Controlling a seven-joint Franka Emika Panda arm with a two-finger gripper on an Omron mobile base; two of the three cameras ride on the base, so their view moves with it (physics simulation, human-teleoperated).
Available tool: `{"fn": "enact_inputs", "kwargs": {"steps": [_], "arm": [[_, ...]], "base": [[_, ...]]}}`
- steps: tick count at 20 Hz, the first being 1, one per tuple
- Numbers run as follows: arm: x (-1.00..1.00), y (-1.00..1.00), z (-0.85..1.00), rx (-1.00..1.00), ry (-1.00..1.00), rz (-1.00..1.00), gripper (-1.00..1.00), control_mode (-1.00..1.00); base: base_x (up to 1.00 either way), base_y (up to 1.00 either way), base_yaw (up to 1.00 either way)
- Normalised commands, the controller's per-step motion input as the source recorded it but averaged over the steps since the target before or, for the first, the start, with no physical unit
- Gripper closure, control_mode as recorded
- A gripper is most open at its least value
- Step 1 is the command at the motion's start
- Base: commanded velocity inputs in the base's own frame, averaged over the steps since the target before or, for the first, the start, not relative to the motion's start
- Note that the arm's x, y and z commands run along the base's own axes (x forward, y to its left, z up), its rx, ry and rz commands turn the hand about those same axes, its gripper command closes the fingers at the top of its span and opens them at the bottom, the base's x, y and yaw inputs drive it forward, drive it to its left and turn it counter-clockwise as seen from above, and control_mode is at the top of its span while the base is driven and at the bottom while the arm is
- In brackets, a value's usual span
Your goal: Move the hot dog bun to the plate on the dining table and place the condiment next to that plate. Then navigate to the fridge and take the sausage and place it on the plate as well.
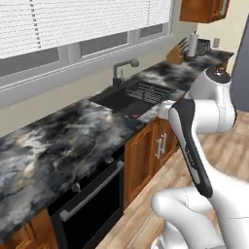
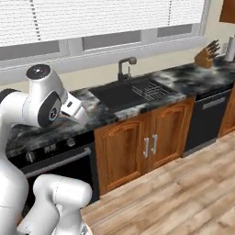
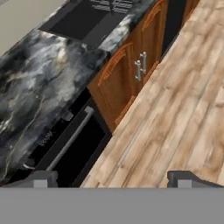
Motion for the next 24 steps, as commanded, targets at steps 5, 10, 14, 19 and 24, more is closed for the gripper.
{"fn": "enact_inputs", "kwargs": {"steps": [5, 10, 14, 19, 24], "arm": [[0.0, 0.0, 0.0, 0.0, 0.0, 0.0, -1.0, 1.0], [0.0, 0.0, 0.0, 0.0, 0.0, 0.0, -1.0, 1.0], [0.0, 0.0, 0.0, 0.0, 0.0, 0.0, -1.0, 1.0], [0.0, 0.0, 0.0, 0.0, 0.0, 0.0, -1.0, 1.0], [0.0, 0.0, 0.0, 0.0, 0.0, 0.0, -1.0, 1.0]], "base": [[-0.01, 0.0, 0.91], [0.0, 0.17, 0.76], [0.0, 0.31, 0.67], [0.0, 0.62, 0.48], [0.0, 0.87, 0.23]]}}
